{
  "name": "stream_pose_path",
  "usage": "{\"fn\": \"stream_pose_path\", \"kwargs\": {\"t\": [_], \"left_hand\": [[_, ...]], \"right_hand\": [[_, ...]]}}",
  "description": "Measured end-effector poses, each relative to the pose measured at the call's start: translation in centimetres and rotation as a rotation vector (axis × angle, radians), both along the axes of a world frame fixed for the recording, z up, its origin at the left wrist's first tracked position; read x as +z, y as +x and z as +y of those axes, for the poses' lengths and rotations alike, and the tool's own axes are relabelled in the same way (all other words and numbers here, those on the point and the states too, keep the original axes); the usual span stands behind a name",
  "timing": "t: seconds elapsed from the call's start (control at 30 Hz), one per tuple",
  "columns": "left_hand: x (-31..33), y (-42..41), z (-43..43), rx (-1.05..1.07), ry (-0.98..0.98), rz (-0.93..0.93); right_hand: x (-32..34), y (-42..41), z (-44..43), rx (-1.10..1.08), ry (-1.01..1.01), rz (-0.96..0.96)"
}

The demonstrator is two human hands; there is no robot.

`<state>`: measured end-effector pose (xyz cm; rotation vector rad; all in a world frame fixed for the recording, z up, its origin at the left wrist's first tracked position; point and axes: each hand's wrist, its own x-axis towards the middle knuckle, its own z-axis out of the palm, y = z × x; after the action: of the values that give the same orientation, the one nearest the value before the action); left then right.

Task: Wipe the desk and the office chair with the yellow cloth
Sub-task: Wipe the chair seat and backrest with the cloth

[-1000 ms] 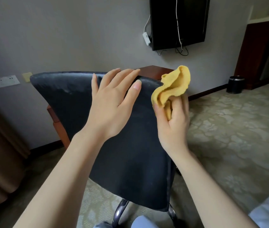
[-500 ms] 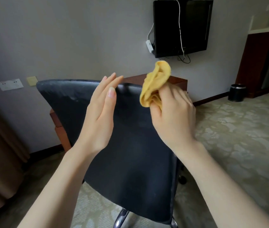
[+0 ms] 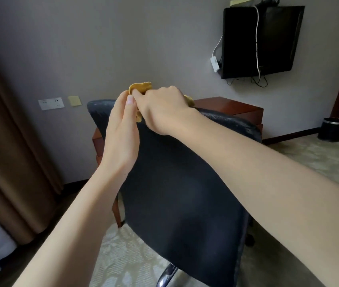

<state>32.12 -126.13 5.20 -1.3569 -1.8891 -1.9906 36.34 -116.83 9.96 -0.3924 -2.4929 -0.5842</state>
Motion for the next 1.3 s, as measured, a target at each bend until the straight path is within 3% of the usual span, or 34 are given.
{"fn": "stream_pose_path", "kwargs": {"t": [0.2,0.43,0.57,0.7,0.83,0.9,1.0,1.13,1.23,1.3], "left_hand": [[2.5,-5.1,-0.4,0.138,-0.093,-0.108],[5.3,-15.3,0.3,0.212,-0.137,-0.187],[7.3,-19.6,1.6,0.189,-0.283,-0.274],[9.6,-22.4,3.0,0.114,-0.512,-0.259],[10.5,-21.8,3.6,-0.151,-0.858,-0.137],[10.9,-21.3,4.0,-0.212,-1.074,-0.024],[11.8,-20.5,4.4,-0.267,-1.383,0.303],[11.4,-19.1,3.1,-0.273,-1.434,0.736],[10.4,-18.0,1.9,-0.209,-1.444,0.930],[9.9,-17.4,1.9,-0.146,-1.399,1.061]], "right_hand": [[0.9,-4.1,-1.0,0.001,0.047,-0.131],[2.8,-14.6,-1.3,0.034,-0.169,-0.253],[4.9,-18.8,-0.9,0.054,-0.421,-0.392],[6.9,-19.8,2.5,0.070,-0.817,-0.434],[8.3,-17.5,5.5,0.059,-1.141,-0.392],[8.3,-15.8,6.6,0.031,-1.184,-0.348],[8.1,-12.1,6.9,-0.033,-1.156,-0.306],[6.7,-5.2,5.0,-0.190,-1.128,-0.264],[4.7,0.4,2.6,-0.297,-1.099,-0.115],[3.4,2.9,0.9,-0.336,-0.959,-0.066]]}}
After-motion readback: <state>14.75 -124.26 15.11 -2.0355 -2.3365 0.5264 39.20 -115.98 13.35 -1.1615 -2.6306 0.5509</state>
